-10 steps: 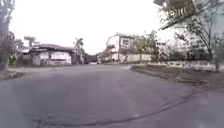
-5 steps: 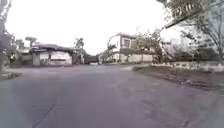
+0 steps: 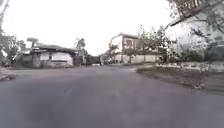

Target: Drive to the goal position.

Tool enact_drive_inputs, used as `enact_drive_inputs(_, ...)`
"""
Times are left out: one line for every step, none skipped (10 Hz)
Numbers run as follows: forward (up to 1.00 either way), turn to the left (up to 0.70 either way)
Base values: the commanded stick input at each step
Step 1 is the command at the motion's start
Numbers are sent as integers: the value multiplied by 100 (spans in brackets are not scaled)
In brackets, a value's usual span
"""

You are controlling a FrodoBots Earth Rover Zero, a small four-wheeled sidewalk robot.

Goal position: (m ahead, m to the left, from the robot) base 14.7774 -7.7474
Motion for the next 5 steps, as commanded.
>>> enact_drive_inputs(100, 0)
enact_drive_inputs(100, 0)
enact_drive_inputs(100, 0)
enact_drive_inputs(100, 0)
enact_drive_inputs(100, 0)
